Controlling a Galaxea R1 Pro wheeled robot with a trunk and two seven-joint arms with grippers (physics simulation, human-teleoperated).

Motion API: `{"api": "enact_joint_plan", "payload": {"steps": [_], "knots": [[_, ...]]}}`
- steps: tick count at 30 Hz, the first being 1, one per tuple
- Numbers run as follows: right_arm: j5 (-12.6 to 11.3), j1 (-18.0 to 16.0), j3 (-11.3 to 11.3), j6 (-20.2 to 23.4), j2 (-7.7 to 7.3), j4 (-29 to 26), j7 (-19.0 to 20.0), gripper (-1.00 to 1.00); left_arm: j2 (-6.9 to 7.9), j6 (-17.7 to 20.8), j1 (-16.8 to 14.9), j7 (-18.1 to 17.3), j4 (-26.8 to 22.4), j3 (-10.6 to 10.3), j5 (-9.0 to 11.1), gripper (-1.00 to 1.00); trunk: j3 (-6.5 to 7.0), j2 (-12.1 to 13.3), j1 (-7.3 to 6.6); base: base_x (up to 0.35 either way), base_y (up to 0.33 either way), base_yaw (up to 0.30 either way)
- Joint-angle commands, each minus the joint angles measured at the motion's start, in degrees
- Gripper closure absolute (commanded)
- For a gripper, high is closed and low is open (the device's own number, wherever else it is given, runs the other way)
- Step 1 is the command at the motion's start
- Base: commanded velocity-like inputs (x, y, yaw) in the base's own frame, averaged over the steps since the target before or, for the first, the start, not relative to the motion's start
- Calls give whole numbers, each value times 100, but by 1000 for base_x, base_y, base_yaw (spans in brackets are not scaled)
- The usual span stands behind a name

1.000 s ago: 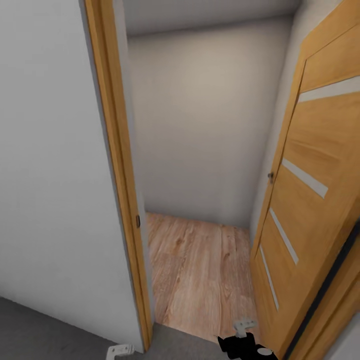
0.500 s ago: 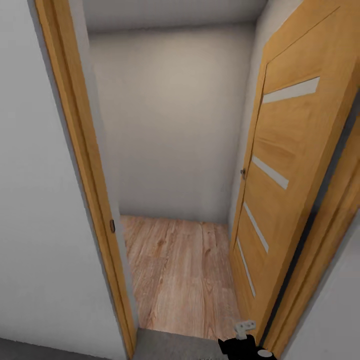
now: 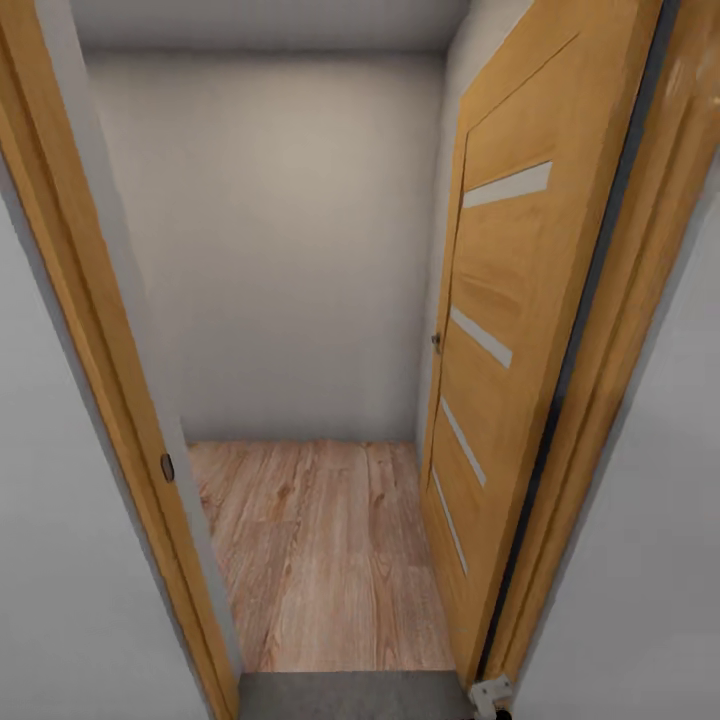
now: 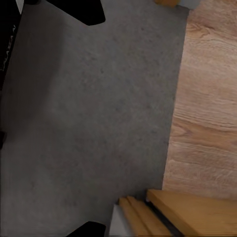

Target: Move the two storage containers from the living room to the garage. In the garage, place one container on the floor and stack the other container on top of it (either order is fine).

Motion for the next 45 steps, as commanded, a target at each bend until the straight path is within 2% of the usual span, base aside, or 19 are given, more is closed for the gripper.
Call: {"api": "enact_joint_plan", "payload": {"steps": [1, 2, 4, 7, 17, 32, 45], "knots": [[59, -7, -40, -148, 3, 76, 19, -100, 1, -5, -3, -72, 4, 46, 47, -100, -10, -9, 2, 0, 0, -300], [72, -6, -40, -460, 2, 295, 13, -100, 2, -2, -3, -139, 4, 54, 47, -100, -10, -9, 2, 0, 0, -300], [114, -7, -40, -700, 6, 527, 8, -100, -10, 4, -3, -221, 4, 59, 47, -100, -10, -9, 2, 0, 0, -300], [142, -7, -40, -787, 5, 612, 6, -100, -9, 6, -3, -241, 4, 67, 47, -100, -10, -9, 2, 0, 0, -299], [150, -7, -53, -821, 9, 642, 2, -100, -29, -2, -3, -236, 4, 69, 38, -100, -10, -9, 2, 0, 0, -73], [150, -7, -42, -810, 10, 643, 6, -100, -32, -4, -4, -227, 4, 62, 38, -100, -10, -9, 2, 0, 0, 233], [152, -5, -41, -819, 10, 643, -94, -100, -37, -8, -3, -226, 4, 55, 38, -100, -10, -9, 2, 0, 0, 19]]}}
